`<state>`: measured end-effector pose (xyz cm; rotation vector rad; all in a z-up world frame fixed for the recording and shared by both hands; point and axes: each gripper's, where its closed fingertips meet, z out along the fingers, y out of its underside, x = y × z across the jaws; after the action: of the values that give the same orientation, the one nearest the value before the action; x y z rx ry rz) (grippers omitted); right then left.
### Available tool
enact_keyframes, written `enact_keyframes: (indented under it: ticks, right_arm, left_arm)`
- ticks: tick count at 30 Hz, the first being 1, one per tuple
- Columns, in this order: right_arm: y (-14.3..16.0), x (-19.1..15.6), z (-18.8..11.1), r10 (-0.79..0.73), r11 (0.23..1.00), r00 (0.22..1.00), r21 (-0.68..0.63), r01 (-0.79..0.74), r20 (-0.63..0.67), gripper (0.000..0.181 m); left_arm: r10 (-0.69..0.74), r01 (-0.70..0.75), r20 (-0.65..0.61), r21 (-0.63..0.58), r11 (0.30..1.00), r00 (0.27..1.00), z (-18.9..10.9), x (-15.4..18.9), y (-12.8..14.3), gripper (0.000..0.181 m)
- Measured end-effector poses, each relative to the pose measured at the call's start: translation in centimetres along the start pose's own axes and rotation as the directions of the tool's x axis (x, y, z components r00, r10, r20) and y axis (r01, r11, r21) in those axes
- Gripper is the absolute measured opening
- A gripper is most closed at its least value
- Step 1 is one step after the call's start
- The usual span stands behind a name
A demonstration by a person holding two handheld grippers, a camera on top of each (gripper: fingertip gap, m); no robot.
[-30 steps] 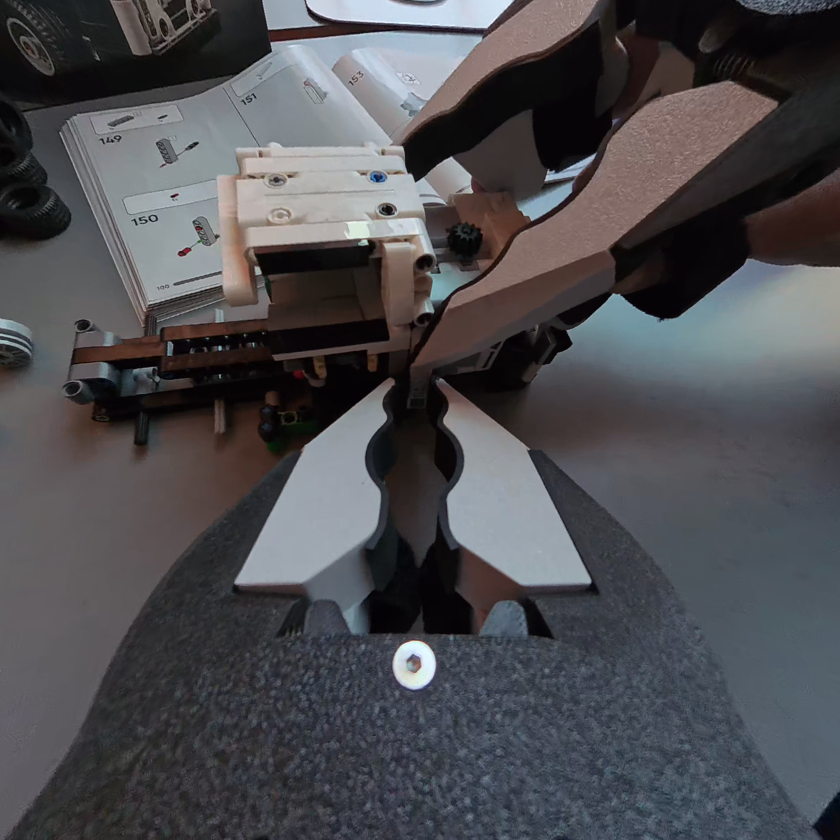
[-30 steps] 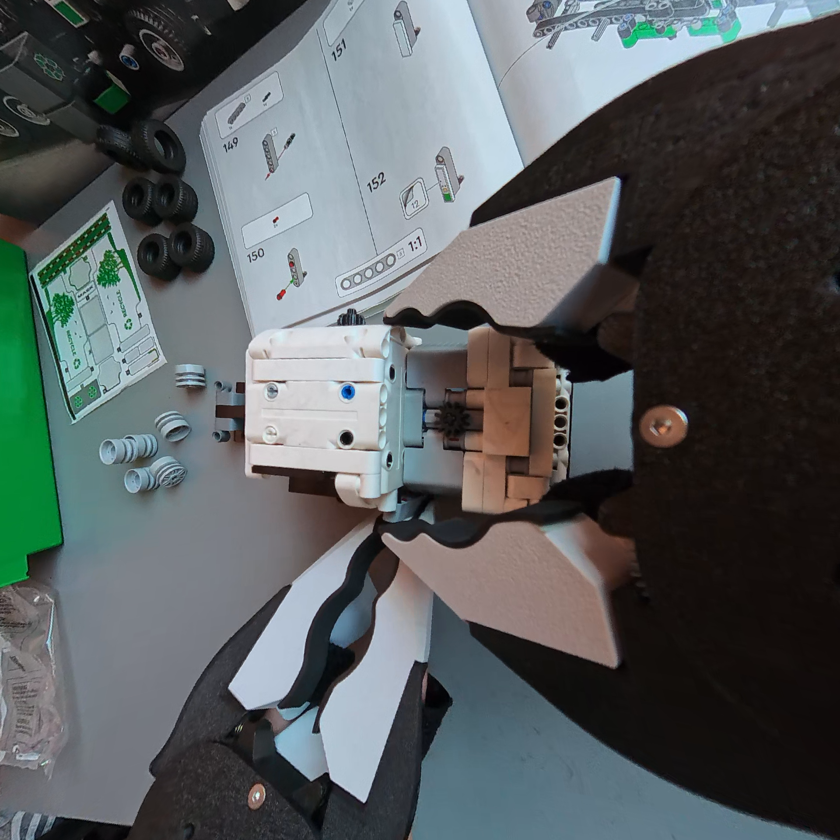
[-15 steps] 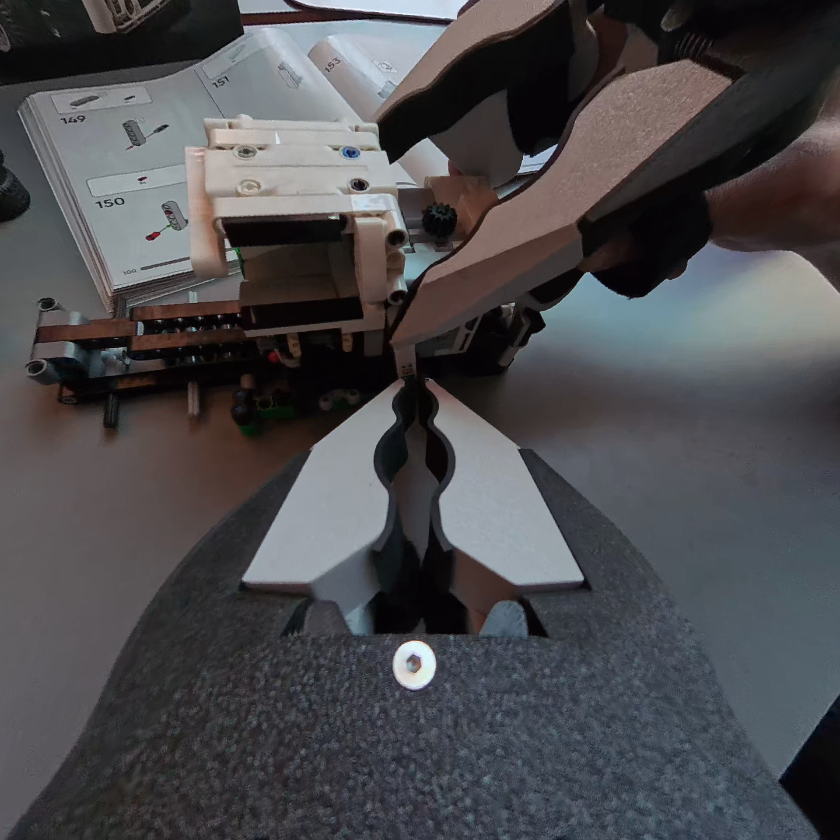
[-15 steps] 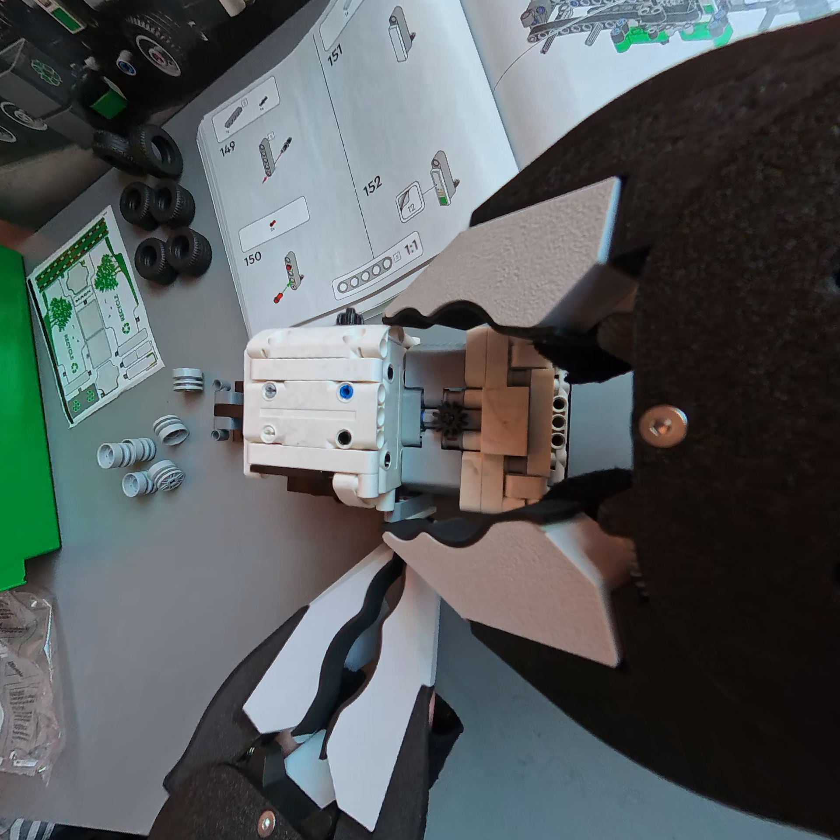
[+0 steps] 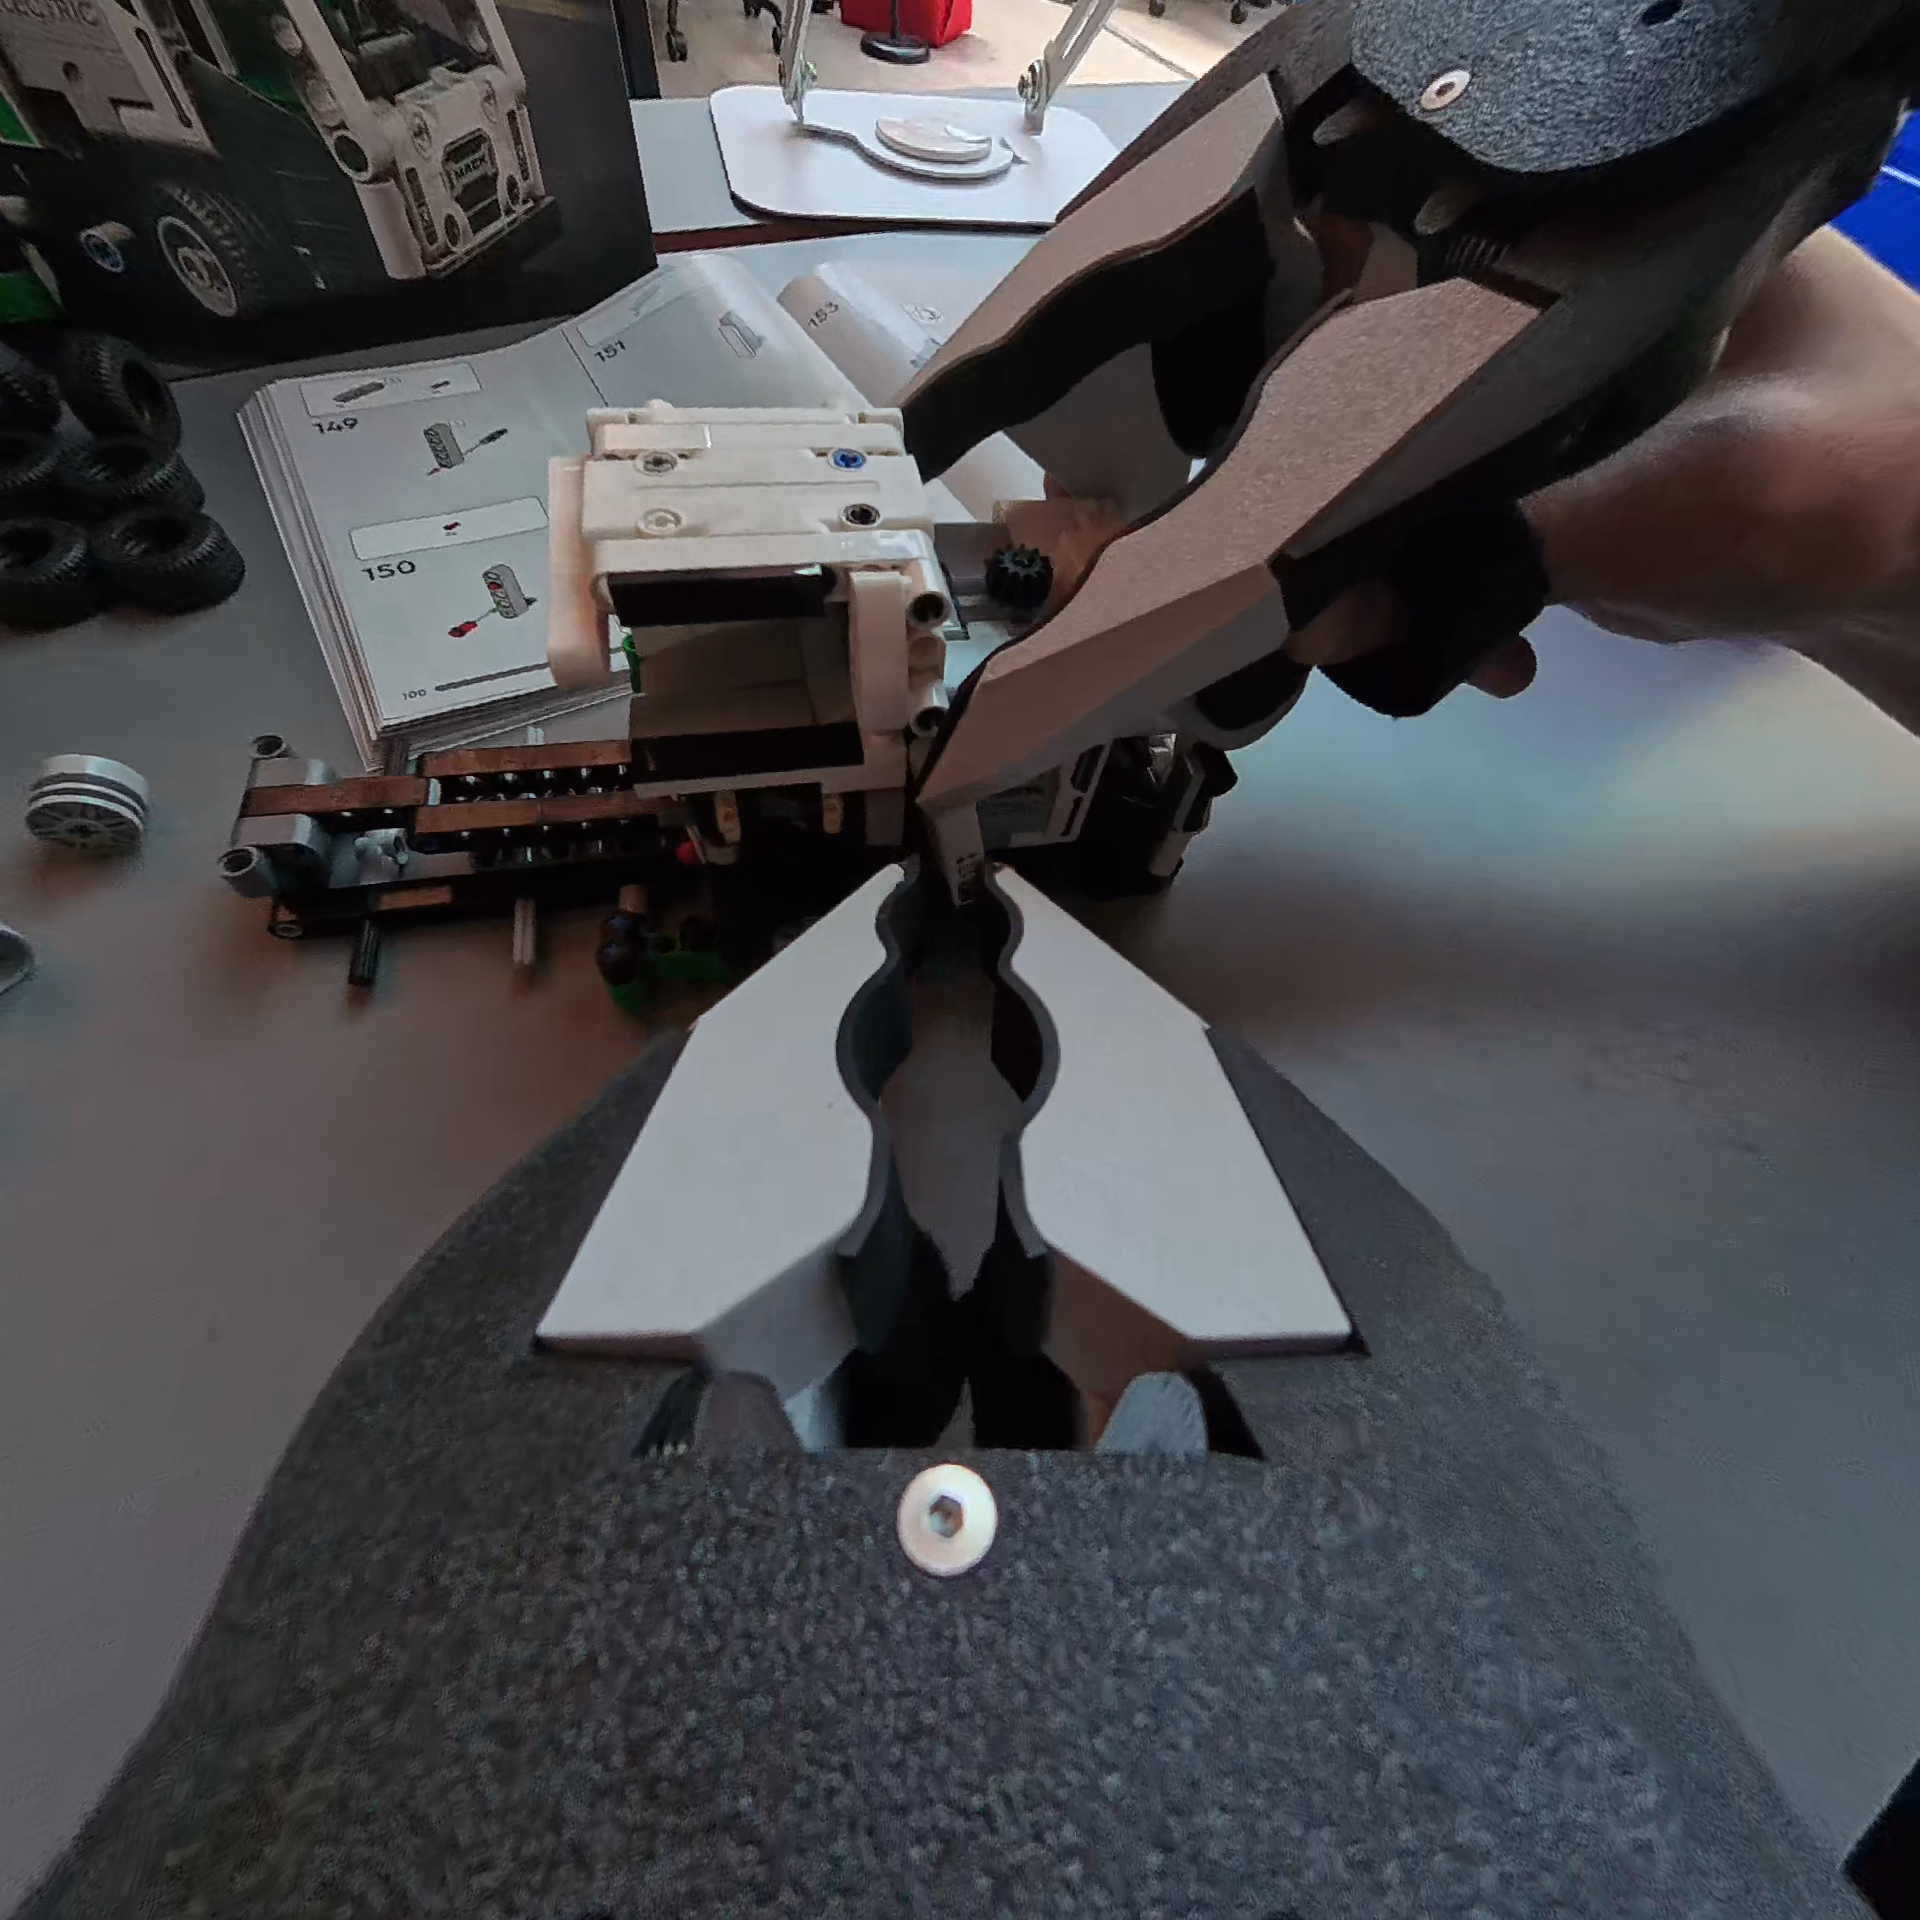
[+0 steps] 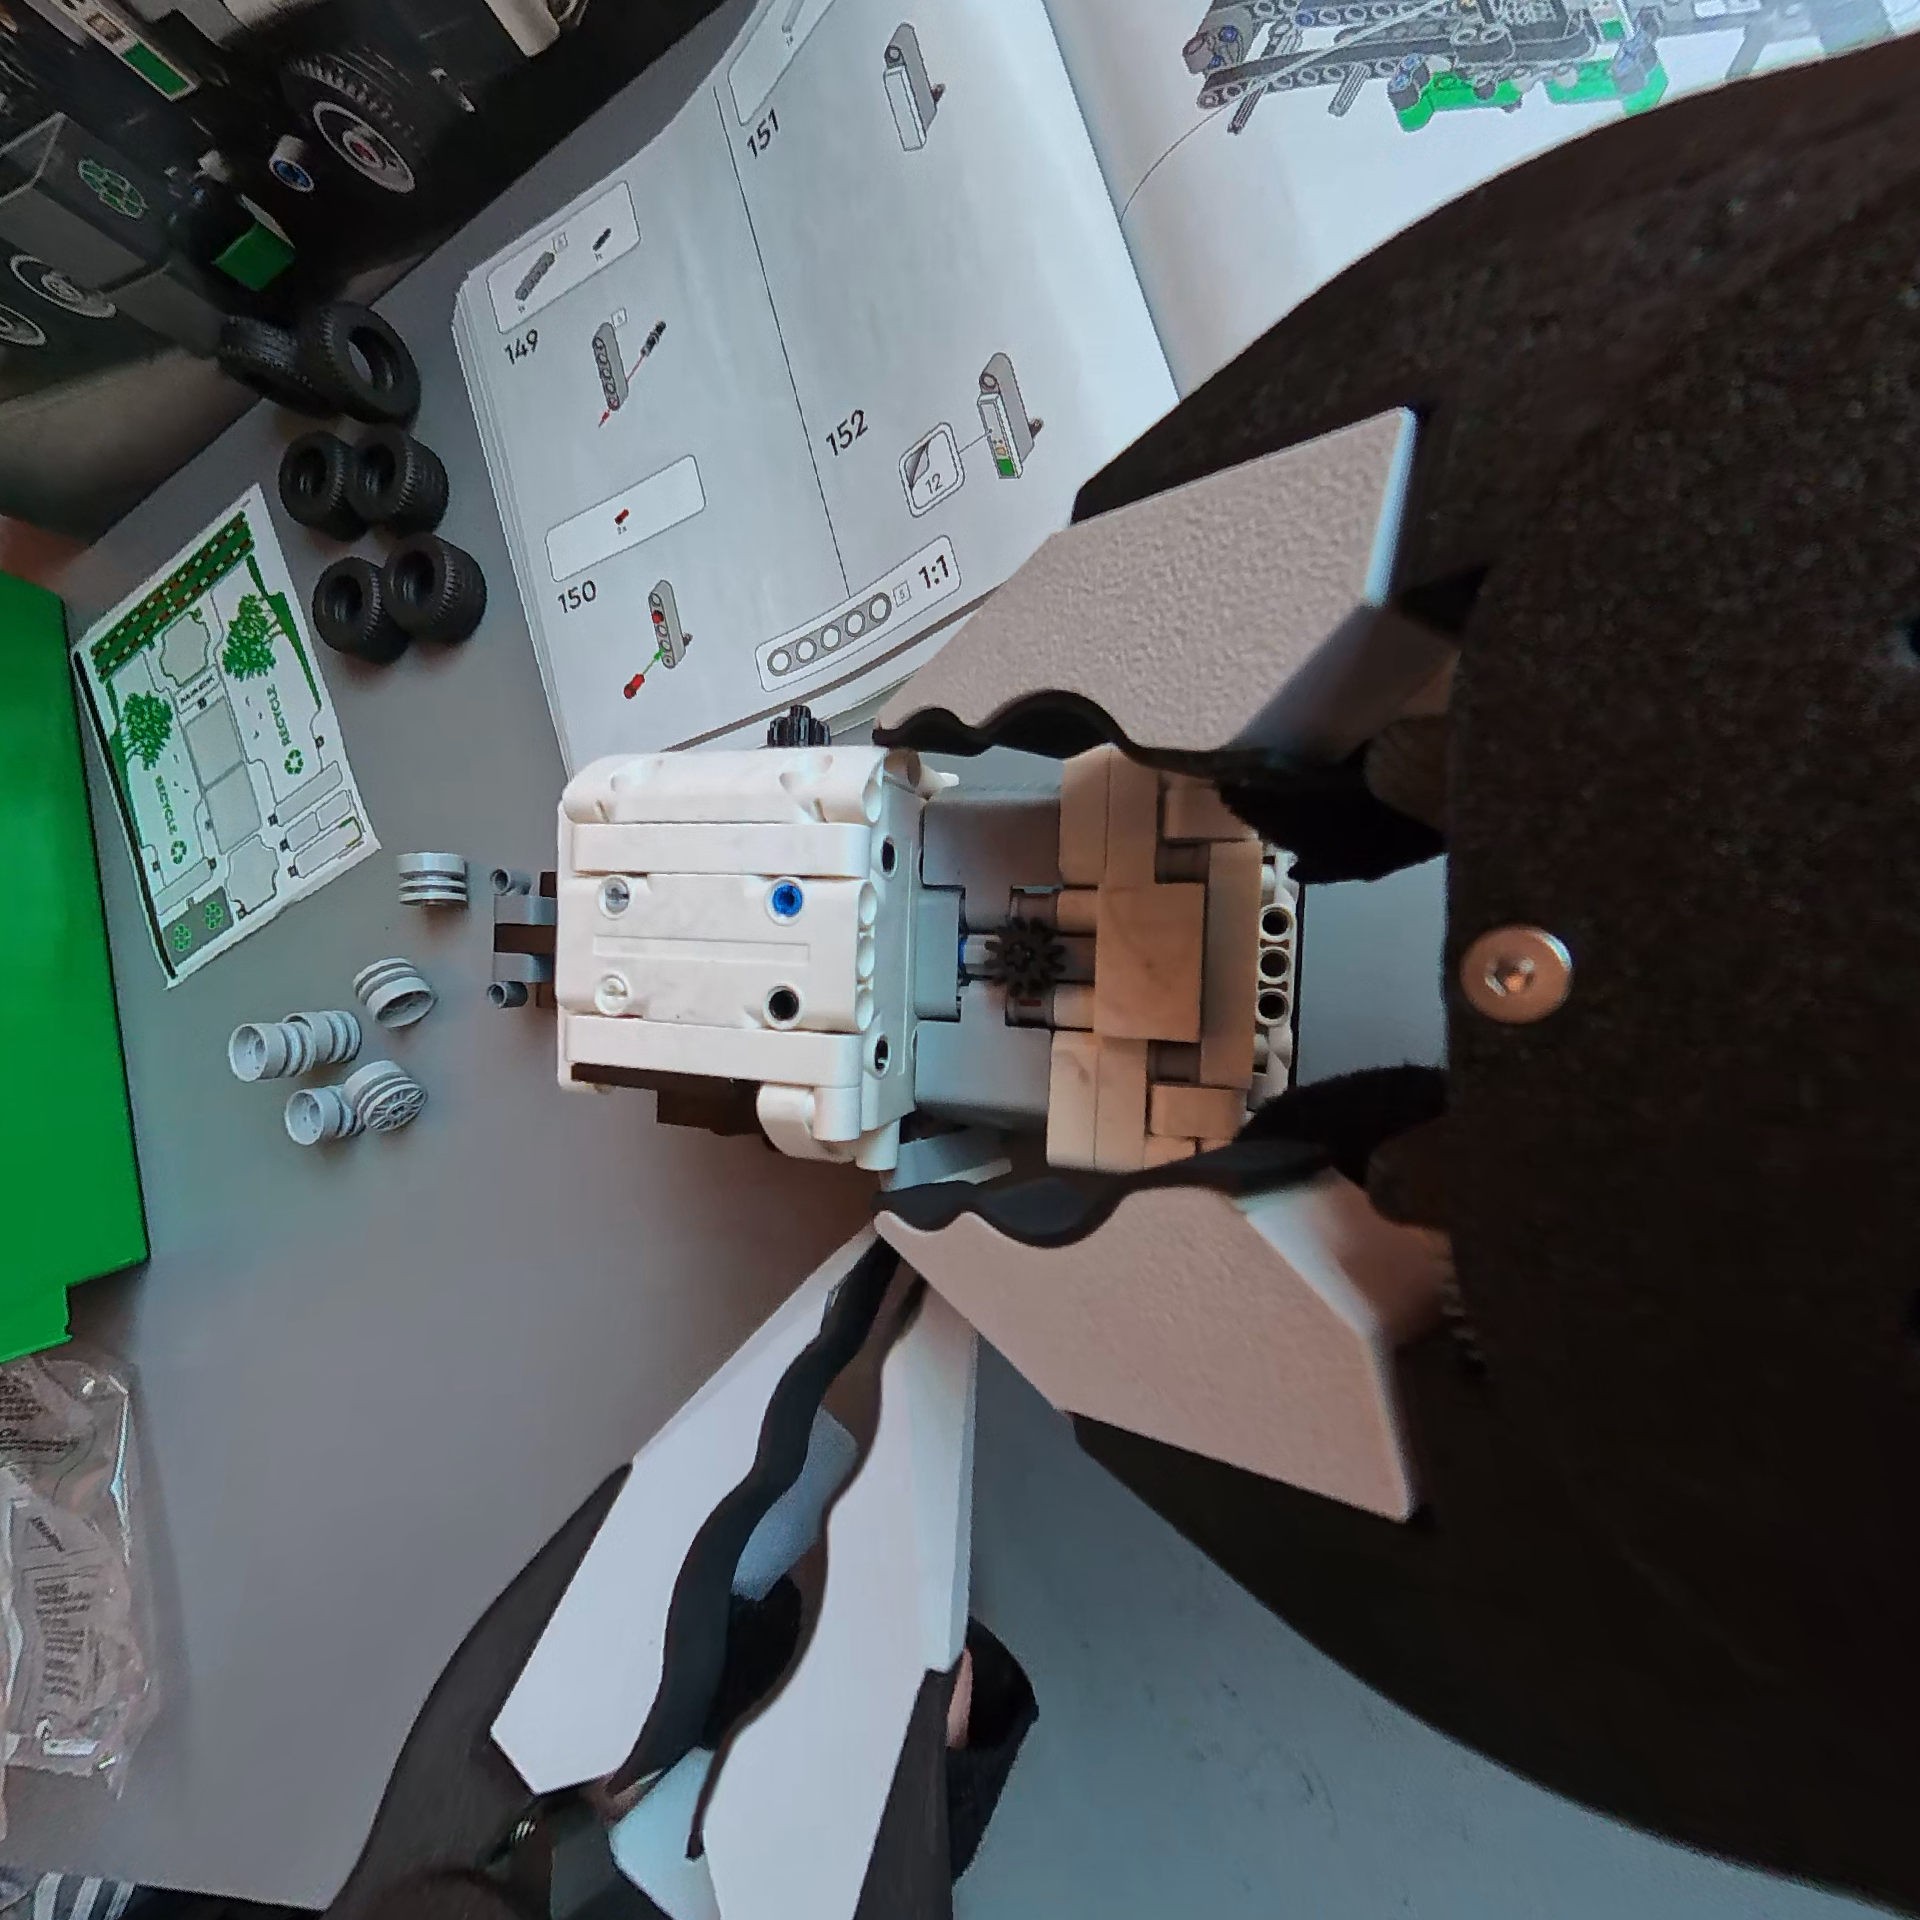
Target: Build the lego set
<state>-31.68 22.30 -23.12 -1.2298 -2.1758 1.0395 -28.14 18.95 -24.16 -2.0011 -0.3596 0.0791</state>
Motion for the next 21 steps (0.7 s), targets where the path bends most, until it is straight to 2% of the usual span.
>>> enact_keyframes:
  ticks: [1, 8, 13, 17, 21]
  right_arm:
    - [0.0, 0.0, 0.0, 0.001, 1.000, 1.000, 0.000, -0.001, -0.001, 0.081]
    - [0.0, 0.1, 0.0, 0.007, 1.000, 1.000, -0.002, -0.007, -0.008, 0.081]
    - [0.0, 0.0, 0.0, 0.010, 1.000, 1.000, -0.005, -0.010, -0.009, 0.082]
    - [0.0, -0.1, -0.1, 0.021, 1.000, 1.000, -0.006, -0.021, 0.021, 0.082]
    - [-0.1, -0.1, -0.3, 0.048, 0.999, 0.997, -0.002, -0.048, 0.052, 0.082]
  left_arm:
    - [0.002, -0.002, 0.000, -0.002, 1.000, 1.000, 0.0, 0.1, 0.0, 0.010]
    - [-0.008, 0.008, 0.004, -0.026, 1.000, 1.000, 1.1, 0.0, 0.0, 0.007]
    - [0.042, -0.041, 0.039, -0.030, 0.999, 0.998, 1.1, -0.1, 0.0, 0.007]
    - [0.118, -0.116, 0.026, -0.041, 0.992, 0.993, 1.1, -0.3, 0.1, 0.007]
    - [0.122, -0.123, -0.018, -0.054, 0.991, 0.992, 1.1, -0.4, 0.0, 0.007]
